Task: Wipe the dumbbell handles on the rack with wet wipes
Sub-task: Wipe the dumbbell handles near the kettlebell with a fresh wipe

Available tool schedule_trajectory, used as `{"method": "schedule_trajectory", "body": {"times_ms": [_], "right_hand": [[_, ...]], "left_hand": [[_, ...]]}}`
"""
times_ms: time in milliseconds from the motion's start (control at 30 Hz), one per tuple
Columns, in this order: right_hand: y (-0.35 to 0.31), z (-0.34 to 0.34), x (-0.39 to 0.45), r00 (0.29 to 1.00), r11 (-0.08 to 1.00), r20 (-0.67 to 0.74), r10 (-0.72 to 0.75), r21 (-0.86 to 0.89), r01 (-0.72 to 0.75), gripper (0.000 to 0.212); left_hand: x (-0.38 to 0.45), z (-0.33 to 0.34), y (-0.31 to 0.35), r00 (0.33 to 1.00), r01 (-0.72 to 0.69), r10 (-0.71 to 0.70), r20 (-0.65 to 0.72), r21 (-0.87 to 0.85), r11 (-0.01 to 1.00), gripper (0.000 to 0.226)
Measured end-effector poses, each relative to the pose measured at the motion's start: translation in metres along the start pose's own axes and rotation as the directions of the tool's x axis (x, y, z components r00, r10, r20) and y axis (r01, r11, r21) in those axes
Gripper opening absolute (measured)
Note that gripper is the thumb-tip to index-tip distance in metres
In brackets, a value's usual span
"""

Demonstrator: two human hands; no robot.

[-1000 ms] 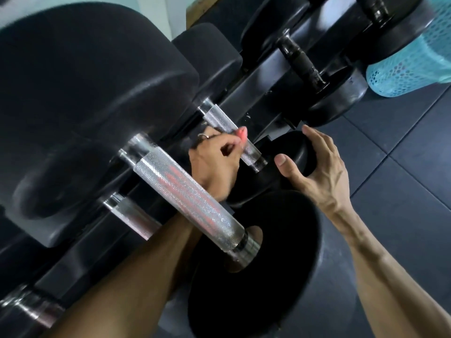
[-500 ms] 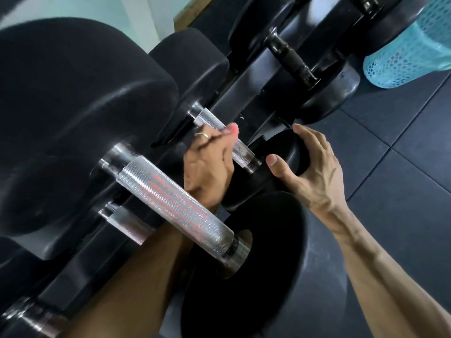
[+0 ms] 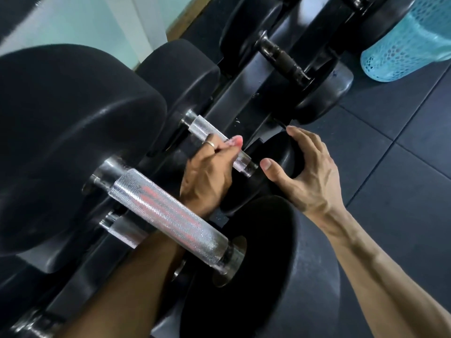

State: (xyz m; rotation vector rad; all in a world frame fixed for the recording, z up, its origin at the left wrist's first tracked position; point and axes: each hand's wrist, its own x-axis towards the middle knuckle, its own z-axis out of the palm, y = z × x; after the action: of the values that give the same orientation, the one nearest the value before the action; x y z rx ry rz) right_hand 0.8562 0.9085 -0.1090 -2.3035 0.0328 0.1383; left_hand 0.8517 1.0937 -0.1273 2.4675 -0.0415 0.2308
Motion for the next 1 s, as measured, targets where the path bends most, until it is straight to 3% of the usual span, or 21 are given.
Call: {"method": "schedule_trajectory", "body": {"times_ms": [133, 233, 433, 600, 633, 767, 800, 900, 933, 1000], "right_hand": [[0.000, 0.000, 0.000, 1.000, 1.000, -0.003, -0.005, 0.003, 0.005, 0.090], [0.001, 0.000, -0.001, 1.000, 1.000, -0.003, -0.008, 0.009, 0.008, 0.089], [0.001, 0.001, -0.001, 1.000, 1.000, -0.010, -0.005, 0.012, 0.005, 0.089], [0.001, 0.001, -0.001, 1.000, 1.000, -0.017, -0.009, 0.012, 0.009, 0.088], [0.001, 0.001, -0.001, 1.000, 1.000, -0.022, -0.008, 0.012, 0.008, 0.088], [0.002, 0.002, 0.000, 0.999, 1.000, -0.032, -0.007, 0.009, 0.007, 0.087], [0.002, 0.002, 0.000, 1.000, 1.000, -0.030, -0.006, 0.007, 0.007, 0.087], [0.003, 0.003, -0.001, 1.000, 1.000, -0.022, -0.010, 0.007, 0.010, 0.086], [0.003, 0.003, -0.001, 1.000, 1.000, -0.025, -0.009, 0.008, 0.009, 0.086], [0.003, 0.003, -0.001, 1.000, 1.000, -0.027, -0.005, 0.017, 0.006, 0.087]], "left_hand": [[0.013, -0.008, 0.001, 0.965, 0.194, -0.204, -0.167, -0.077, 0.978, 0.018], [0.017, -0.007, -0.001, 0.934, 0.242, -0.248, -0.259, -0.056, 0.969, 0.021], [0.016, -0.005, 0.004, 0.969, 0.190, -0.199, -0.143, -0.073, 0.979, 0.014], [0.027, -0.016, -0.007, 0.894, 0.345, -0.365, -0.261, -0.121, 0.931, 0.019], [0.024, -0.013, -0.003, 0.900, 0.346, -0.372, -0.227, -0.146, 0.927, 0.020], [0.002, 0.005, 0.021, 0.945, 0.290, -0.266, 0.192, -0.105, 0.951, 0.034], [0.002, 0.006, 0.021, 0.953, 0.260, -0.242, 0.182, -0.085, 0.962, 0.034], [0.012, 0.004, 0.008, 0.960, 0.274, -0.279, -0.034, -0.102, 0.956, 0.029], [0.014, 0.003, 0.006, 0.960, 0.274, -0.279, -0.033, -0.110, 0.955, 0.029], [0.009, 0.005, 0.012, 0.969, 0.220, -0.212, 0.128, -0.050, 0.974, 0.038]]}}
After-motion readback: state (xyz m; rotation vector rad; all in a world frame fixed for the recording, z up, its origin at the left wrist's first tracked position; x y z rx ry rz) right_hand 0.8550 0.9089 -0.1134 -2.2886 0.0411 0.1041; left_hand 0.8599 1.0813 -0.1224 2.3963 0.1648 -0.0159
